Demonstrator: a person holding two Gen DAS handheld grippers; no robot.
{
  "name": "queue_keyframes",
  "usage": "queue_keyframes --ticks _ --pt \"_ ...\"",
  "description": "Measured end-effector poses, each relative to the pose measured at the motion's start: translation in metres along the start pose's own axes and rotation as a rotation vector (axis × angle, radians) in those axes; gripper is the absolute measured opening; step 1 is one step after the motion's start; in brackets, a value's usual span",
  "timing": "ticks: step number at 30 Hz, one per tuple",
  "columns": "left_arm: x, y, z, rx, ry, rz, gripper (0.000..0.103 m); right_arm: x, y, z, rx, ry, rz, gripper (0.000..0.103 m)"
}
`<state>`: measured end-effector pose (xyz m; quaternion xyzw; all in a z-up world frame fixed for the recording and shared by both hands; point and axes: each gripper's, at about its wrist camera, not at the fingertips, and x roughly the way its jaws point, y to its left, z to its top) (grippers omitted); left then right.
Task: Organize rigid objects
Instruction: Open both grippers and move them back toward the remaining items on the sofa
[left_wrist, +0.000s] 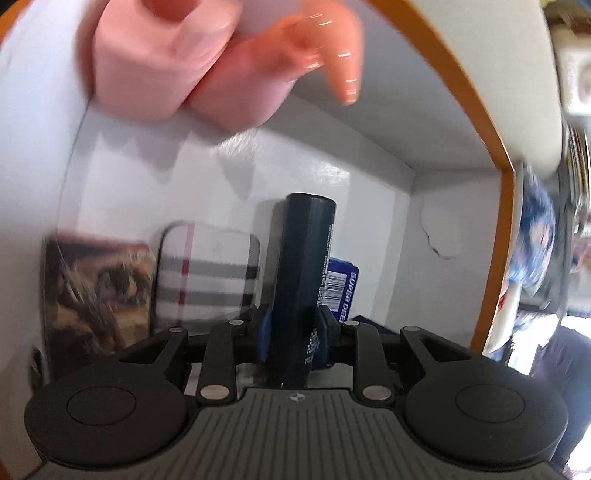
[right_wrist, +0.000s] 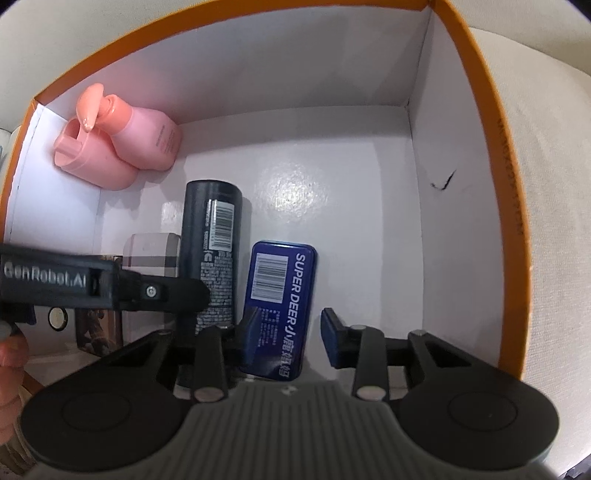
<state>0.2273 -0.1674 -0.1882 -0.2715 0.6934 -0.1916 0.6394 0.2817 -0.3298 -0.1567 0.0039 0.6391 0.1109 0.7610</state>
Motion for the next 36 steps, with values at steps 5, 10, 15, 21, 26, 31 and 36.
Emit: queue_keyframes --ticks 5,10,15,21,26,31,36 --pt "-0.009 -0.01 -0.005 0.107 -0.029 0.077 0.023 0.001 0.001 0.001 0.016 0.004 0.01 0.034" --pt "-0.017 -0.014 -0.007 0.183 -0.059 0.129 0.019 0.001 -0.001 0.003 0.044 0.0 -0.008 0.035" --pt "-0.016 -0.011 -0.008 0.195 -0.057 0.117 0.019 0.004 -0.001 0.002 0.078 0.023 0.0 0.029" --pt "-0.021 -0.015 -0.014 0.22 -0.068 0.124 0.019 0.009 0.003 0.001 0.081 0.017 -0.003 0.028" --pt "-0.041 -0.022 -0.025 0.289 -0.114 0.117 0.019 0.006 0.005 0.001 0.068 -0.006 -0.025 0.029" --pt "-0.065 -0.03 -0.044 0.377 -0.177 0.105 0.019 -0.03 0.02 -0.013 0.035 -0.095 -0.033 0.029" --pt "-0.104 -0.032 -0.063 0.443 -0.273 0.067 0.019 -0.072 0.051 -0.033 -0.023 -0.27 -0.006 0.029"
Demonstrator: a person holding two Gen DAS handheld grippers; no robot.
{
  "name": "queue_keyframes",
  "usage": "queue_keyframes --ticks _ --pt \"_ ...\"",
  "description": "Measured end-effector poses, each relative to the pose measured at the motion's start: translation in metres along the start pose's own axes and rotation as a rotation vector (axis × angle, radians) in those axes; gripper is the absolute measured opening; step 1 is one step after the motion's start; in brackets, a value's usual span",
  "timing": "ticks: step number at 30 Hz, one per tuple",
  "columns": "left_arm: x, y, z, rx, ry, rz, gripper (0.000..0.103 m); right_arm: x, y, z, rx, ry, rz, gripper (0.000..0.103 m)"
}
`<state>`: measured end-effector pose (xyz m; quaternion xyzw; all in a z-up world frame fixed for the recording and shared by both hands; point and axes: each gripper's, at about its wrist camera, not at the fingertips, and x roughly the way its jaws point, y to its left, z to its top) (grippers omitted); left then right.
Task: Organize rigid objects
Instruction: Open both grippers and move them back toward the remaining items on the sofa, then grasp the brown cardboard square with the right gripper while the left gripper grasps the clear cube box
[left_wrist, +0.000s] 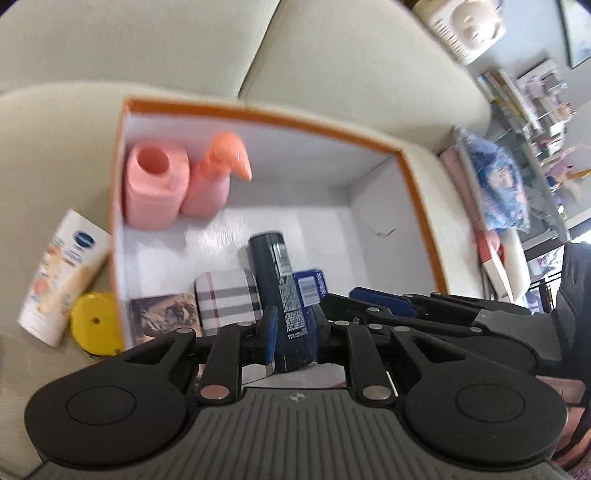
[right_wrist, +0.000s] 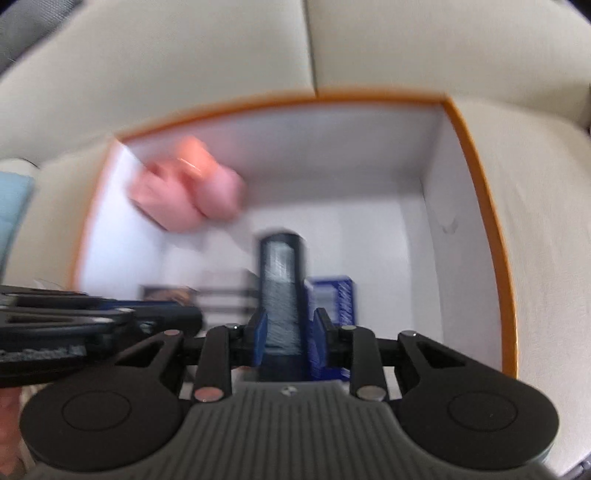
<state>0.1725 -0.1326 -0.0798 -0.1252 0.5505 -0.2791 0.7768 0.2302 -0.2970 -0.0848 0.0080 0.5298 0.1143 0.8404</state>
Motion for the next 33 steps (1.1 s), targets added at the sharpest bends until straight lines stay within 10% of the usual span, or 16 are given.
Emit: queue_keyframes --ticks 13,21,33 --pt "-0.111 0.069 -0.045 0.0 -0.138 0.043 0.019 -0.048 0.102 -0.039 -0.01 -0.257 0.146 0.039" --pt "-0.101 0.113 -0.092 -0.109 -0.033 0.121 0.024 -0.035 0.148 -0.085 -0.108 -0.127 0.182 0.039" --pt "-0.079 0.15 -0.117 -0.176 0.042 0.193 0.036 0.04 0.185 -0.103 -0.307 0.01 0.044 0.068"
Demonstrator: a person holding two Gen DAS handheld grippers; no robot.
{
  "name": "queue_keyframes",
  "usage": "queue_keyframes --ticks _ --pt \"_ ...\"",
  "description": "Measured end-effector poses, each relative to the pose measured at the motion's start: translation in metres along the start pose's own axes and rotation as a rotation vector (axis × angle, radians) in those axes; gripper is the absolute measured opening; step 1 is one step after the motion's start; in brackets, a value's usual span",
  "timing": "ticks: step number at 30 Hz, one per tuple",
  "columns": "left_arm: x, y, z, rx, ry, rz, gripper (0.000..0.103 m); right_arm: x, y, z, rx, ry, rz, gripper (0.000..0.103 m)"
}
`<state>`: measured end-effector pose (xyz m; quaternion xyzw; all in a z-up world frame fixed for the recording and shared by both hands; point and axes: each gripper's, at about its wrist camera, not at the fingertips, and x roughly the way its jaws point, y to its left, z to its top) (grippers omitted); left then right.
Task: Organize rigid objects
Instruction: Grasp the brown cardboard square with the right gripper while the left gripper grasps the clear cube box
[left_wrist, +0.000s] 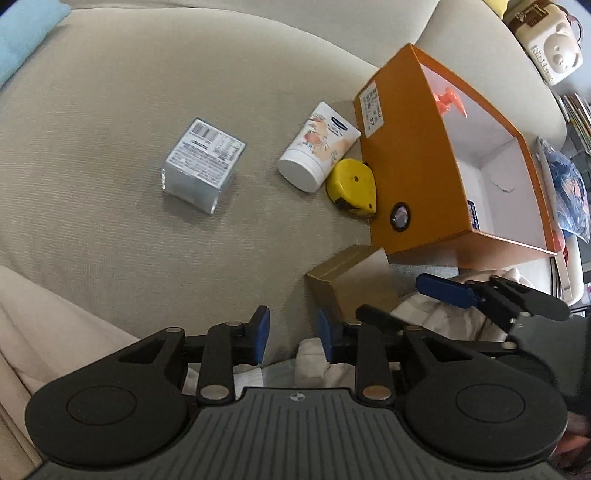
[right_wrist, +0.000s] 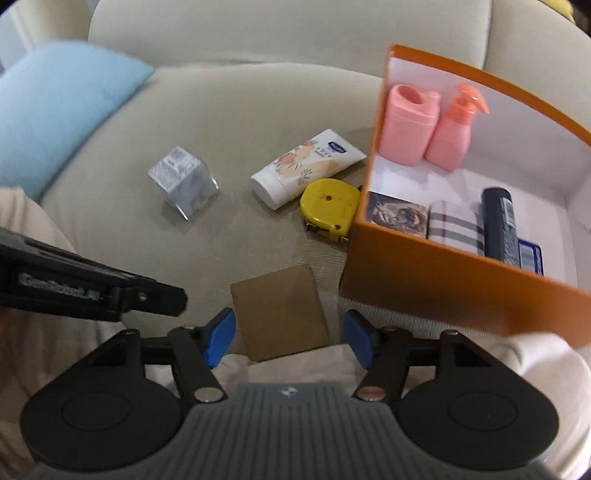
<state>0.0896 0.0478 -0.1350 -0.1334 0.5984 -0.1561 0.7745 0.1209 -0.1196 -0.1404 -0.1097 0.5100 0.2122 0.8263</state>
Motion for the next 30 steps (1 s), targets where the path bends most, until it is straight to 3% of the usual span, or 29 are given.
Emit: queue_keyframes --ticks 2,8,13,19,26,30 --pt "-0.003 0.002 0.001 -0.011 -0.014 -0.002 0.042 0.013 0.006 0.002 -0.047 0.017 -0.027 0.074" --pt "-0.011 0.005 0.01 -0.013 -0.067 0.044 0.054 0.028 0.014 0.003 -0.105 0.048 -0.04 0.074" --pt "-0.017 0.007 0.015 0.004 -0.085 0.073 0.057 0.038 0.016 0.007 -0.111 0.055 -0.024 0.063" --pt "-0.026 0.011 0.019 -0.008 -0.138 0.094 0.06 0.032 0.02 0.007 -0.103 0.043 -0.008 0.062" --pt "-0.028 0.013 0.039 0.12 -0.185 0.17 0.072 0.013 0.045 0.018 -0.189 -0.033 0.044 0.061" --pt "-0.02 0.017 0.052 0.192 -0.175 0.201 0.074 0.016 0.05 0.03 -0.225 -0.054 0.045 0.061"
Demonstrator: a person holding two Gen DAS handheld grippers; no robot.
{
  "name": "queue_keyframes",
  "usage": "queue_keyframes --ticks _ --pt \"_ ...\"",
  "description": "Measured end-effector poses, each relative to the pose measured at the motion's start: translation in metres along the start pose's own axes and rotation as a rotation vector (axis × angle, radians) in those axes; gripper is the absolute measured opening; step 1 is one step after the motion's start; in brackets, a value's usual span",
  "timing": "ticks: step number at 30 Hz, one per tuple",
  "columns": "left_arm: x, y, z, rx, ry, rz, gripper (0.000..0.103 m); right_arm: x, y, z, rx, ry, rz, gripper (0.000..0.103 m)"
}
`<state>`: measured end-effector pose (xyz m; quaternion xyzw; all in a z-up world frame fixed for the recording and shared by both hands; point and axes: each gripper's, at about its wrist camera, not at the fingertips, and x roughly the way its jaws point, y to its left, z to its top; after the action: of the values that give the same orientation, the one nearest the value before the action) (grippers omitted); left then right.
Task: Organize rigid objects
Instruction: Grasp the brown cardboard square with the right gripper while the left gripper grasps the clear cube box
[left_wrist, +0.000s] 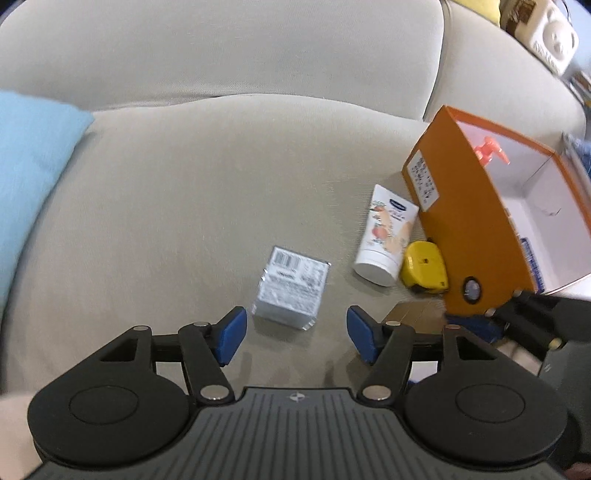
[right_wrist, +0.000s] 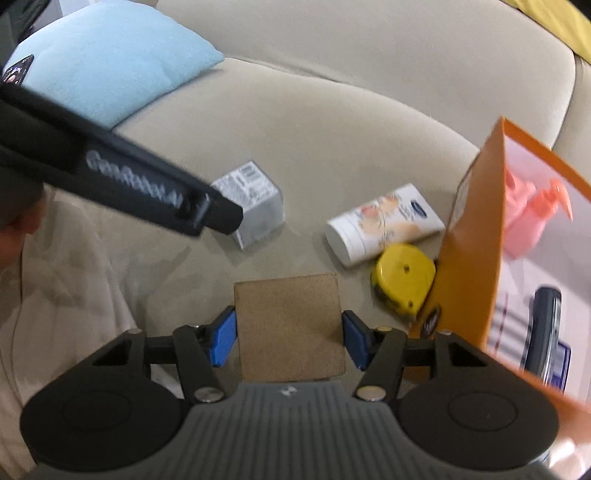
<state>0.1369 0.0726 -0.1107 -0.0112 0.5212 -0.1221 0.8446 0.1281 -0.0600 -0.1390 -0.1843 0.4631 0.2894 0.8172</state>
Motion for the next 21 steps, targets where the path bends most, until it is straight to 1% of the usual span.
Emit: queue_keyframes --ticks 4,8,13,18,19,21 --pt "0.015 0.002 0.006 0.042 0.023 -0.003 0.075 0.007 -0.004 0.016 -0.047 -0.013 -0.012 0.061" --pt "0.031 0.003 0.009 0.051 0.031 0.023 0.075 0.018 -0.006 0.03 -0.098 -0.004 -0.026 0.061" --pt "0.042 0.008 0.012 0.049 0.044 -0.006 0.075 0.032 -0.009 0.038 -0.124 0.02 -0.008 0.061" --pt "0.049 0.009 0.013 0.052 0.044 -0.018 0.061 0.043 -0.008 0.039 -0.125 0.052 -0.001 0.061" --pt "0.05 0.01 0.013 0.05 0.046 -0.025 0.057 0.045 -0.009 0.039 -0.12 0.057 0.0 0.061" --pt "0.05 0.012 0.013 0.042 0.042 -0.031 0.057 0.045 -0.009 0.038 -0.118 0.057 0.001 0.061"
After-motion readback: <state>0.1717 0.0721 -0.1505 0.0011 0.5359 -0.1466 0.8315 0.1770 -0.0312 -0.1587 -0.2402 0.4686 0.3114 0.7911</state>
